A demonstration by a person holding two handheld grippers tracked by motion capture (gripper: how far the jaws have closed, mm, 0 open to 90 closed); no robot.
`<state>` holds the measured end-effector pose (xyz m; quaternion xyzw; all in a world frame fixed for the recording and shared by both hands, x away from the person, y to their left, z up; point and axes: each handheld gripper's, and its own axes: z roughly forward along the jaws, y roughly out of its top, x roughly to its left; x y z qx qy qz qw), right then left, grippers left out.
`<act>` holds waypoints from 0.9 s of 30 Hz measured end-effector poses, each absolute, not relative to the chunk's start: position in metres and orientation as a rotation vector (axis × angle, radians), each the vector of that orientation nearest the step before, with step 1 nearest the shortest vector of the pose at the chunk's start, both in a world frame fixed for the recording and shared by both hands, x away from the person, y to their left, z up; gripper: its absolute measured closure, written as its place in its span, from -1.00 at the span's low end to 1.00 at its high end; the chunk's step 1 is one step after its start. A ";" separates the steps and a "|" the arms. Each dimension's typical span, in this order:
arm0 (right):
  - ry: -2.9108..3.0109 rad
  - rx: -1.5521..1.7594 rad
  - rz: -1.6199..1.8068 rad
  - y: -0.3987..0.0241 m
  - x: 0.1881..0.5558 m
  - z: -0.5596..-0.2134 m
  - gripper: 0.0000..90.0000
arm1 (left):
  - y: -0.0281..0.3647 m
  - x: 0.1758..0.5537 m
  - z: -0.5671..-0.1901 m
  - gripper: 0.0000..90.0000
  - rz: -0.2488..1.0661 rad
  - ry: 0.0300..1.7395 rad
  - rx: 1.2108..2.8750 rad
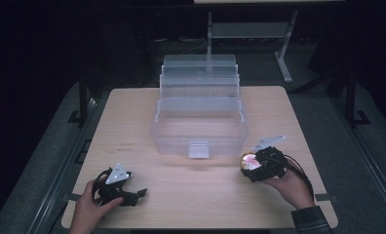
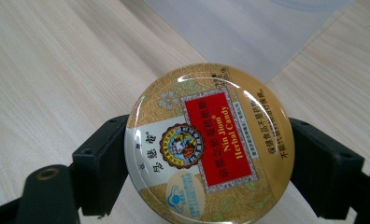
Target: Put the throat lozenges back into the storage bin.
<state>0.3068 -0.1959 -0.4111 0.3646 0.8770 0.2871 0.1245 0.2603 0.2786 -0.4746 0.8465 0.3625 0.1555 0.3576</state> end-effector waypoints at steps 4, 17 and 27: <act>2.552 1.062 0.840 -0.197 0.308 -0.407 -0.57 | 0.279 0.260 -0.475 -0.76 0.402 0.936 2.185; 2.548 1.048 0.839 -0.198 0.313 -0.396 -0.57 | 0.279 0.260 -0.475 -0.76 0.403 0.934 2.186; 2.542 1.036 0.847 -0.199 0.316 -0.385 -0.57 | 0.279 0.260 -0.475 -0.76 0.403 0.934 2.186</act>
